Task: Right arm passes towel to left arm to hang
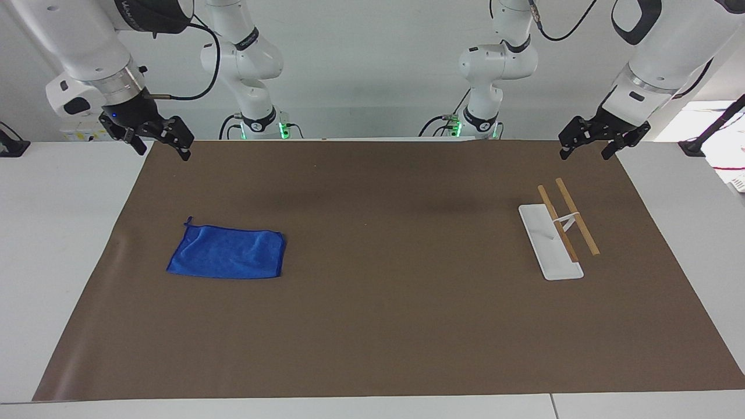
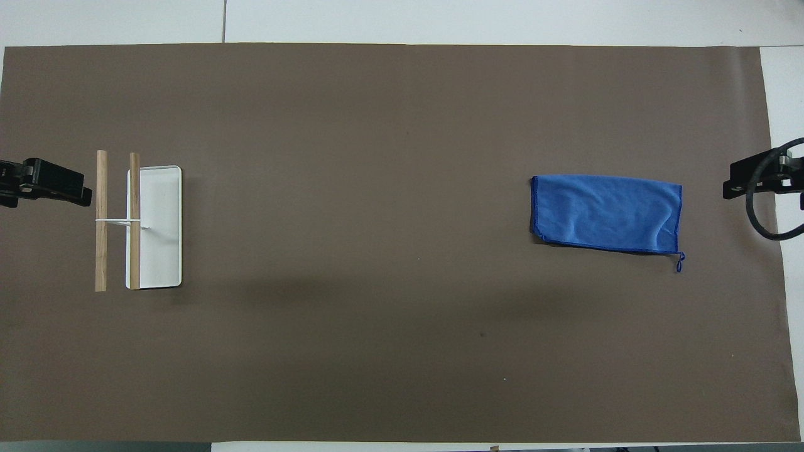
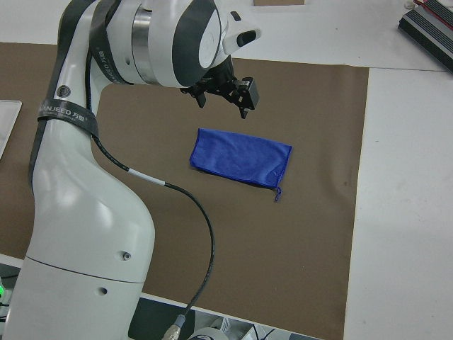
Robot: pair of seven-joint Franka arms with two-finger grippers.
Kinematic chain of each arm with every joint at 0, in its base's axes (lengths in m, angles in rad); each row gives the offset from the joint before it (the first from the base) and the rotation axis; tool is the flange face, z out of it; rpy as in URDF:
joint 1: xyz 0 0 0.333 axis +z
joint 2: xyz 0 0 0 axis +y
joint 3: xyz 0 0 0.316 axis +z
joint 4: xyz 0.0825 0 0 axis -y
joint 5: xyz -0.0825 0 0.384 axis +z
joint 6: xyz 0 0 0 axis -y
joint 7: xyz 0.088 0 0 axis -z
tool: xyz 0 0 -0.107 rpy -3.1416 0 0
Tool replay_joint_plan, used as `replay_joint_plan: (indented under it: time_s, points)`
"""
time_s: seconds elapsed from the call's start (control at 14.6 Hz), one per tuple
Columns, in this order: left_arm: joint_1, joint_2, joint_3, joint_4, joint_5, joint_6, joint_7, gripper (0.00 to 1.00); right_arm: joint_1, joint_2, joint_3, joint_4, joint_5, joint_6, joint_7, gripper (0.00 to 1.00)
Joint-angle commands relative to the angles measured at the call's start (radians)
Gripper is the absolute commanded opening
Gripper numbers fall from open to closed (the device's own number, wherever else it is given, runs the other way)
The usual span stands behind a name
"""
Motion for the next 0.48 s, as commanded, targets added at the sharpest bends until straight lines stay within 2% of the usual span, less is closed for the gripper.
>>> replay_joint_plan:
  time_s: [0.0,0.41]
  points:
    - [-0.011,-0.028,0.004,-0.038,0.020,0.018,0.011,1.00,-0.001,-0.008,0.002,0.004,0.000,-0.017,0.007,1.00]
    - [-0.011,-0.028,0.003,-0.038,0.020,0.018,0.013,1.00,-0.006,-0.008,0.002,0.004,0.001,-0.019,0.007,1.00]
